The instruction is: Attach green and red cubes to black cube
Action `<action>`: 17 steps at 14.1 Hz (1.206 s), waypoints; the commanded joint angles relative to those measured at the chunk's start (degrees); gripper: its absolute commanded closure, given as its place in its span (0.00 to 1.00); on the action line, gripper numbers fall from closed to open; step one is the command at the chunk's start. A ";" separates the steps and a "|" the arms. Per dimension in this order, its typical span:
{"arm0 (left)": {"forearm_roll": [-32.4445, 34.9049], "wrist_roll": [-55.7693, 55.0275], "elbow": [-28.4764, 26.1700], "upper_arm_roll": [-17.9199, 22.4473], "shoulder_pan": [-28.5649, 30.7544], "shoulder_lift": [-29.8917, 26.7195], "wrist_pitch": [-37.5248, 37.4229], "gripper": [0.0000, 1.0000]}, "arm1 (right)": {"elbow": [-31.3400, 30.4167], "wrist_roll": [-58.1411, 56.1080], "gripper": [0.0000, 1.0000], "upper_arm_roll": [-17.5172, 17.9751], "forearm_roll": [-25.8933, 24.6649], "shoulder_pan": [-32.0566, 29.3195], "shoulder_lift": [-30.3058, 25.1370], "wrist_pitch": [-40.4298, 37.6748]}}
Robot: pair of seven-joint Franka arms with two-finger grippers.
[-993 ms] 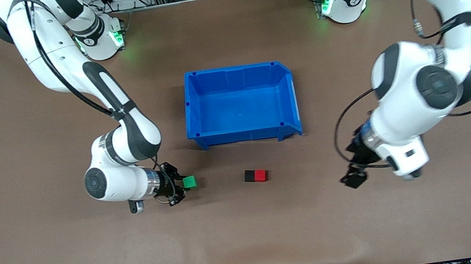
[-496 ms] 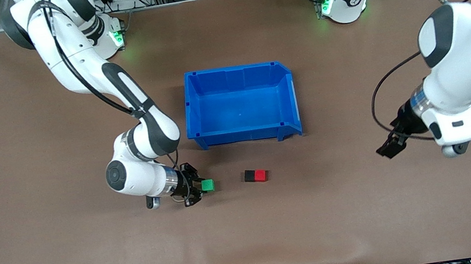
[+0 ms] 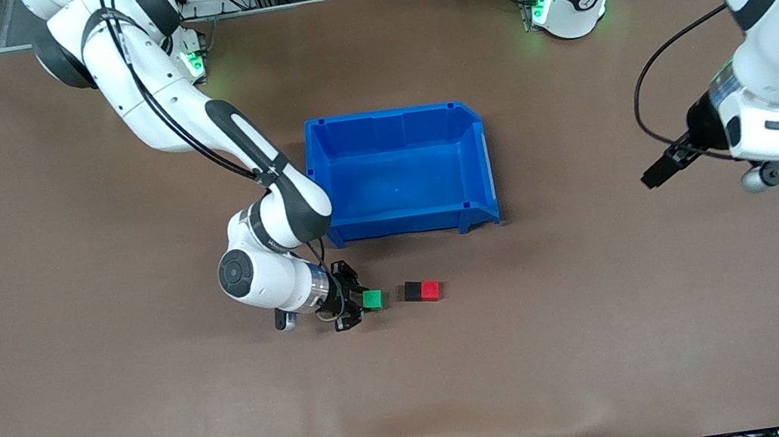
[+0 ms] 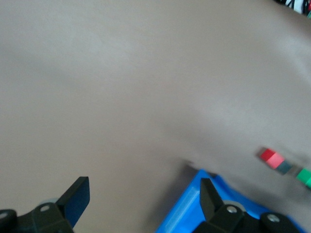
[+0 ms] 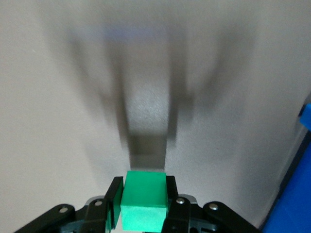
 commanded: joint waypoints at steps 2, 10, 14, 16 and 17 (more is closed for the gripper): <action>-0.35 12.52 -1.38 2.49 0.77 -2.81 -3.73 0.00 | 2.15 3.54 1.00 -0.38 1.13 1.81 1.42 0.49; 2.45 33.10 2.30 7.43 -0.91 -5.89 -12.87 0.00 | 2.24 4.86 1.00 -0.38 1.13 4.01 3.52 4.61; 2.81 34.26 6.70 7.16 -0.82 -6.32 -18.04 0.00 | 2.15 5.22 0.76 -0.47 1.04 5.07 3.88 5.76; 2.90 35.83 7.24 6.64 -0.82 -7.55 -20.18 0.00 | 2.15 5.30 0.11 -0.64 0.86 4.72 3.88 5.76; 2.90 39.06 7.24 6.37 -0.73 -7.56 -20.26 0.00 | 2.15 5.04 0.00 -0.82 0.51 4.54 3.79 5.76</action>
